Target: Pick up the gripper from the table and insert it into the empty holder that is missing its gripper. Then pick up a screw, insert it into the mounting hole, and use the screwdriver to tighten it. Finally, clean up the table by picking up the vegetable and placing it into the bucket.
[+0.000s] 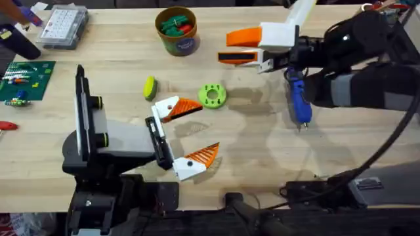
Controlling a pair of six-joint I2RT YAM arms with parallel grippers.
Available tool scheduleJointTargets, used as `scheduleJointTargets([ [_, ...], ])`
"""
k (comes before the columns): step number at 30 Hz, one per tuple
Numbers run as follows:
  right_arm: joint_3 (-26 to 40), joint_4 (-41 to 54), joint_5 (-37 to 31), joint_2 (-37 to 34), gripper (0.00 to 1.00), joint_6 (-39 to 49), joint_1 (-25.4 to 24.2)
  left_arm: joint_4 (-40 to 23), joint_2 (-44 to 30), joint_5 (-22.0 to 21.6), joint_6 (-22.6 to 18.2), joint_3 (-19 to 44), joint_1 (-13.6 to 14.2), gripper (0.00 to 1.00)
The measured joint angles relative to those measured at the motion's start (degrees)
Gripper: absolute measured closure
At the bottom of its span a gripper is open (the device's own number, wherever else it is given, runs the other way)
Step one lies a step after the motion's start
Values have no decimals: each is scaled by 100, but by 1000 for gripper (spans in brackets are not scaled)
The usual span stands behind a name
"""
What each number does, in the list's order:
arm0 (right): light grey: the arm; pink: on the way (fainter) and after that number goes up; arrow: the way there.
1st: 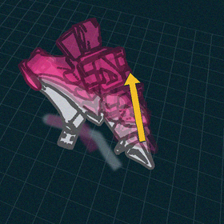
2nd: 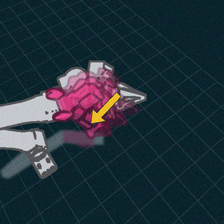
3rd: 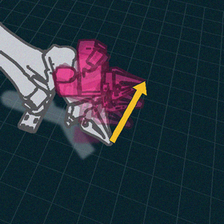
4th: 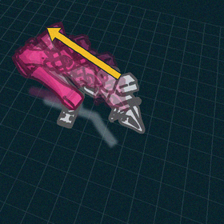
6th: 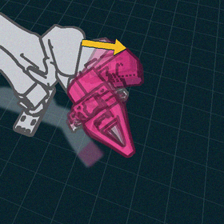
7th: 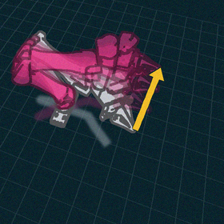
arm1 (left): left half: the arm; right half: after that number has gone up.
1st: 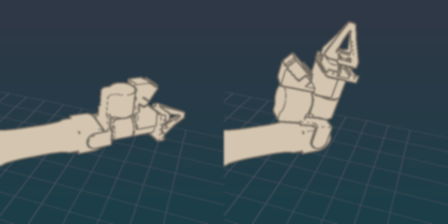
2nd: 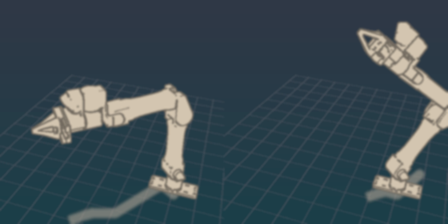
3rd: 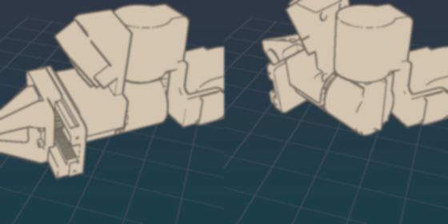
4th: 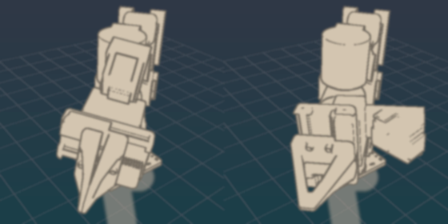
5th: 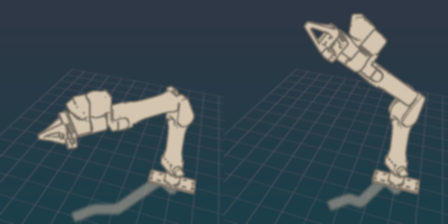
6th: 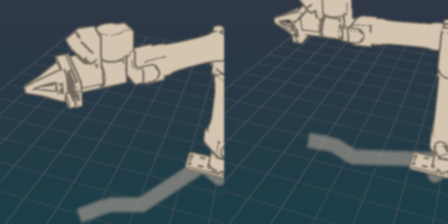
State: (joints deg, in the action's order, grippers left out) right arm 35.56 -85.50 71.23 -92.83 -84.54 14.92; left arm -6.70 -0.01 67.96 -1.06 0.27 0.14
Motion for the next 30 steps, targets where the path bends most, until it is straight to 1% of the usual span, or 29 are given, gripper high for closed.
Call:
scheduleJointTargets([
  [3, 3, 493, 28, 2, 4, 128, -169, 0, 0, -1, 0, 0, 0, 13],
  [6, 3, 748, -19, -9, 4, 371, -283, 0, 0, 0, 0, 0, 0, 15],
  [12, 3, 1445, -609, -3, 4, 1143, -319, 0, 0, 0, 0, 0, 0, 15],
  [13, 4, 1636, -732, -3, 4, 1315, -319, 0, 0, 0, 0, 0, 0, 15],
  [14, 5, 2180, -1090, -3, 6, 1856, -319, 0, 0, 0, 0, 0, 0, 15],
  [16, 7, 2454, -1279, 13, 5, 2230, -319, 0, 0, 0, 0, 0, 0, 14],
  [18, 10, 2918, -1430, 103, 5, 2680, -316, 0, 0, 0, 0, 0, 0, 14],
  [20, 44, 3876, -1564, 361, 5, 3206, -291, 0, 0, 0, 0, 0, 0, 13],
  [24, 228, 6289, -1746, 1194, 4, 4479, -204, 0, 0, 3, 0, 0, 0, 13],
  [26, 419, 7523, -1888, 1661, 5, 5198, -181, 0, 0, 4, 0, 0, 0, 15],
  [30, 858, 9586, -2369, 2343, 4, 6514, -181, -1, 1, 16, 0, 0, 0, 14],
])
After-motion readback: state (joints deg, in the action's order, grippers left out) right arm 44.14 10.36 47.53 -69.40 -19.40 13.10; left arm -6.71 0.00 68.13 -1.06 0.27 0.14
